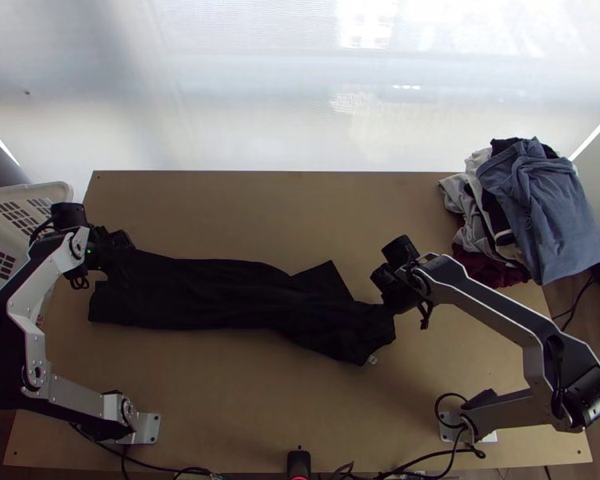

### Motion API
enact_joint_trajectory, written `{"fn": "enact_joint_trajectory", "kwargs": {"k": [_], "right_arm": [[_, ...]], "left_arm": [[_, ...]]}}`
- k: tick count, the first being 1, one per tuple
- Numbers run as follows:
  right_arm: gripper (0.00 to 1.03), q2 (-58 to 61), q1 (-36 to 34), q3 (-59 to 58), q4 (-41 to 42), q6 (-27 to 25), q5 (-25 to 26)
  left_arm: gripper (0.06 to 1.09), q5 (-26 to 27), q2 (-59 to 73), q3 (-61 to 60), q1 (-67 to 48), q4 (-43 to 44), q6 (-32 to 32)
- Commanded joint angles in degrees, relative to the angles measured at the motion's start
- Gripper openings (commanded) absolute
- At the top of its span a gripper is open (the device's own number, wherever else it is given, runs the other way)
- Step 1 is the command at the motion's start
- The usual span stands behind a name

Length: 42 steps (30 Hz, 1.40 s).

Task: Fold the t-shirt

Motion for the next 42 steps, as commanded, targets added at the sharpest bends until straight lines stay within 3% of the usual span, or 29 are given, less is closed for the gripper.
{"fn": "enact_joint_trajectory", "kwargs": {"k": [1, 11, 19, 20, 21, 24, 29, 35, 42], "right_arm": [[0.83, 0.74, 0.58, -0.1, 0.18, -0.05, -0.1], [0.81, 0.92, 1.11, -0.36, 0.18, -0.14, -0.62], [0.78, 0.92, 1.2, -0.45, 0.18, -0.32, -0.62], [0.78, 1.1, 1.37, -0.45, 0.18, -0.4, -0.62], [0.78, 1.18, 1.46, -0.45, 0.18, -0.4, -0.62], [0.78, 1.62, 1.99, -0.27, 0.18, -0.49, -0.62], [0.41, 1.71, 2.43, -0.01, 0.18, -1.99, -2.56], [0.06, 1.8, 2.34, -0.01, 0.97, -2.95, -4.23], [0.03, -4.35, 0.93, 2.8, -4.4, -4.36, -4.58]], "left_arm": [[1.03, -0.07, 4.38, 0.47, -0.51, 2.6, 5.47], [1.02, 2.22, 9.92, 3.1, -2.01, 4.62, 11.44], [0.21, 2.3, 10.8, 4.34, -2.62, 4.18, 10.92], [0.12, 2.39, 10.71, 4.07, -2.62, 4.18, 11.18], [0.1, 2.39, 10.54, 3.54, -2.62, 4.27, 11.36], [0.1, 2.39, 10.1, 2.58, -2.62, 4.09, 11.62], [0.1, 2.3, 8.25, 2.67, -2.01, 1.54, 11.62], [0.1, 2.3, 5.7, 2.93, -0.07, -0.3, 12.15], [0.1, 2.57, 0.34, 13.39, 0.98, -11.82, 7.14]]}}
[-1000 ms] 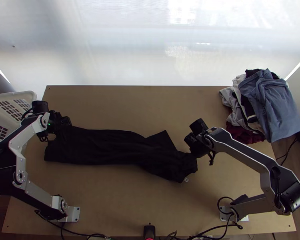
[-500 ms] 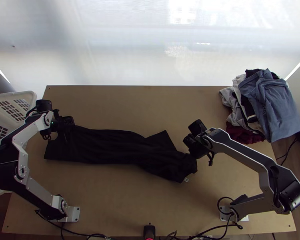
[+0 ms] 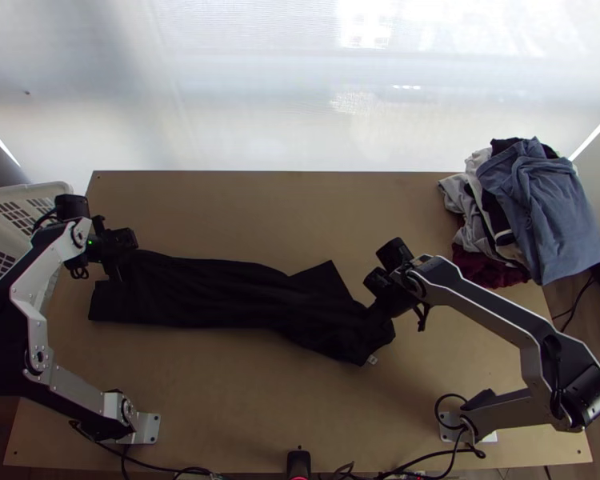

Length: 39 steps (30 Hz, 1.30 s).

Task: Fold the t-shirt

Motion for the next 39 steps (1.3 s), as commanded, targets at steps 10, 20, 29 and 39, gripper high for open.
{"fn": "enact_joint_trajectory", "kwargs": {"k": [10, 20, 29, 39], "right_arm": [[0.03, -15.64, -8.75, 19.83, -18.26, -2.02, -3.35], [0.03, -20.65, -12.26, 35.65, -20.81, -1.85, -4.67], [0.03, -27.69, -10.5, 32.31, -31.18, -5.28, -4.75], [0.04, -33.49, 1.8, 9.9, -37.51, -9.14, -4.67]], "left_arm": [[0.1, 5.79, -15.85, 24.89, 5.07, -27.28, -13.44], [0.1, 16.16, -32.55, 26.38, 16.4, -27.46, -21.17], [0.09, 21.17, -48.9, 18.65, 24.49, -37.04, -15.72], [0.1, 20.9, -61.99, 7.4, 19.13, -46.97, -8.51]]}}
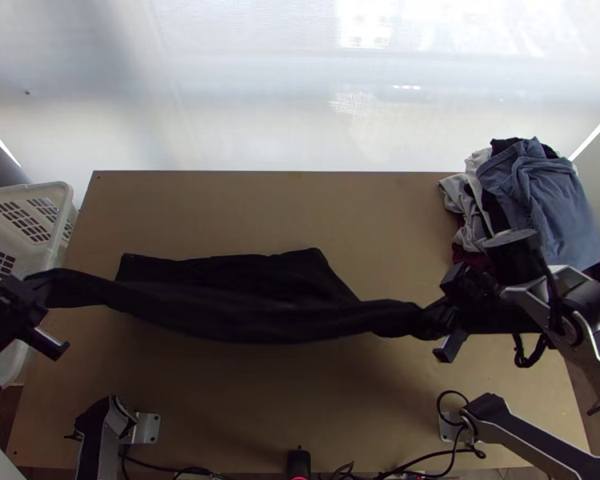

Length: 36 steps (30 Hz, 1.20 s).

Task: Fold the t-shirt

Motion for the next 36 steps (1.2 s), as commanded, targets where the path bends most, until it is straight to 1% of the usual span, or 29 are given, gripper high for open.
{"fn": "enact_joint_trajectory", "kwargs": {"k": [1, 3, 5, 6, 9, 11, 12, 13, 15, 17, 22, 24, 27, 30, 36], "right_arm": [[0.1, -2.91, 5.87, -14.72, -2.25, -2.5, -0.05], [0.27, -2.38, 6.92, -20.08, -1.37, -2.85, -0.14], [0.5, -1.59, 9.38, -24.83, -1.29, -3.64, -0.14], [0.58, -1.06, 10.26, -26.76, -1.2, -3.73, -0.14], [0.8, -0.01, 10.17, -29.22, -0.67, -3.73, -0.14], [0.9, 0.17, 9.47, -28.96, -0.67, -3.29, -0.14], [0.97, 0.08, 9.47, -28.87, -0.67, -2.94, -0.05], [0.98, 0.08, 9.21, -28.78, -0.67, -2.68, 0.39], [0.98, 0.08, 7.27, -27.82, -0.41, -2.41, 0.56], [0.98, 1.14, 6.04, -27.2, 1.53, -2.24, 0.65], [0.97, 9.57, 6.57, -24.92, 5.13, -0.92, 0.47], [0.97, 12.3, 6.92, -23.95, 6.98, 1.1, 0.47], [0.93, 13.88, 9.65, -25.09, 9.44, 2.69, 0.21], [0.93, 16.6, 13.34, -27.29, 11.63, 2.77, 0.3], [0.93, 20.56, 20.11, -24.74, 11.81, 2.69, 0.3]], "left_arm": [[0.1, 0.34, -11.01, -9.9, -4.53, -3.91, 4.38], [0.09, -0.01, -12.41, -13.07, -6.81, -3.82, 4.65], [0.1, -0.19, -12.32, -15.18, -8.13, -3.91, 4.47], [0.1, -0.19, -12.24, -15.88, -8.75, -3.91, 4.21], [0.09, -0.19, -12.15, -18.08, -9.98, -3.91, 3.59], [0.1, -0.37, -12.32, -20.54, -9.98, -3.91, 3.68], [0.1, -0.45, -12.5, -21.77, -9.98, -3.91, 3.86], [0.09, -0.54, -12.5, -22.91, -10.06, -3.82, 4.12], [0.1, -0.89, -12.24, -24.58, -10.06, -3.3, 4.12], [0.1, -0.8, -12.32, -26.16, -10.06, -3.12, 4.12], [0.1, -1.24, -13.64, -28.97, -10.15, -3.03, 5.09], [0.1, -1.68, -14.17, -29.41, -10.06, -3.03, 5.79], [0.1, -2.65, -14.17, -29.59, -10.06, -2.59, 6.23], [0.1, -2.91, -14.17, -29.77, -9.98, -2.51, 6.4], [0.1, -3.71, -14.52, -30.73, -9.98, -2.42, 7.28]]}}
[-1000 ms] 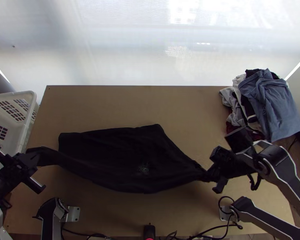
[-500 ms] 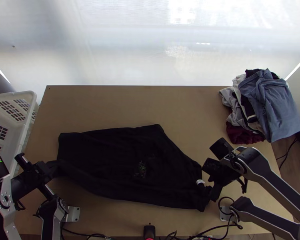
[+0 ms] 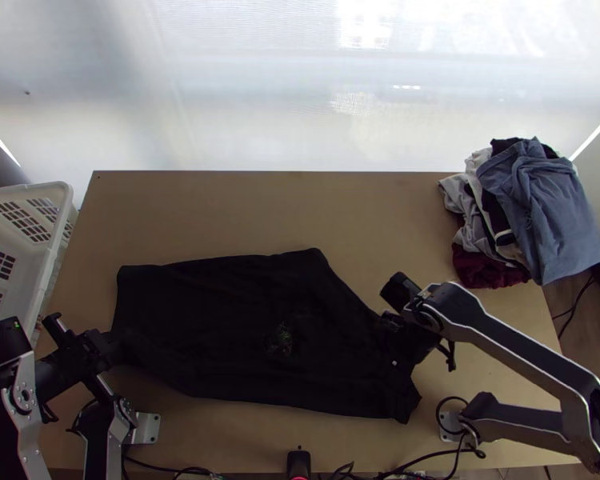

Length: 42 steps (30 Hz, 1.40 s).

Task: Fold the t-shirt

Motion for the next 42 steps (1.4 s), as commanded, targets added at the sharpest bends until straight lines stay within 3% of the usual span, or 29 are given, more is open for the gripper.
{"fn": "enact_joint_trajectory", "kwargs": {"k": [1, 6, 11, 20, 28, 33, 42], "right_arm": [[0.93, 5.24, 7.74, 1.66, 1.19, 0.32, 0.01], [0.93, 9.11, 12.14, 0.96, 2.15, 0.41, 0.01], [0.87, 10.87, 12.4, -0.18, 5.58, 0.5, 0.1], [0.86, 11.48, 11.61, -0.89, 7.95, 0.68, 2.3], [0.46, 10.16, 10.82, -1.32, 9.36, -0.11, 2.39], [0.02, 6.38, 9.24, 0.61, 8.13, -0.64, 2.3], [0.03, -4.16, -0.78, 15.37, -5.49, -3.28, 1.95]], "left_arm": [[0.1, -1.02, -0.31, -1.09, -0.05, 0.34, 0.88], [0.1, -1.46, -0.4, -1.36, 0.03, 0.42, 1.67], [0.1, -1.98, -0.4, -1.62, 0.3, 0.86, 1.85], [0.1, -3.22, -0.93, -1.53, 0.47, 0.86, 2.29], [0.1, -3.22, -1.81, -1.89, 0.3, 0.86, 2.37], [0.1, -3.39, -1.81, -1.62, 0.39, 1.3, 2.37], [0.1, -3.39, 1.62, 0.84, 4.87, 9.04, 1.06]]}}
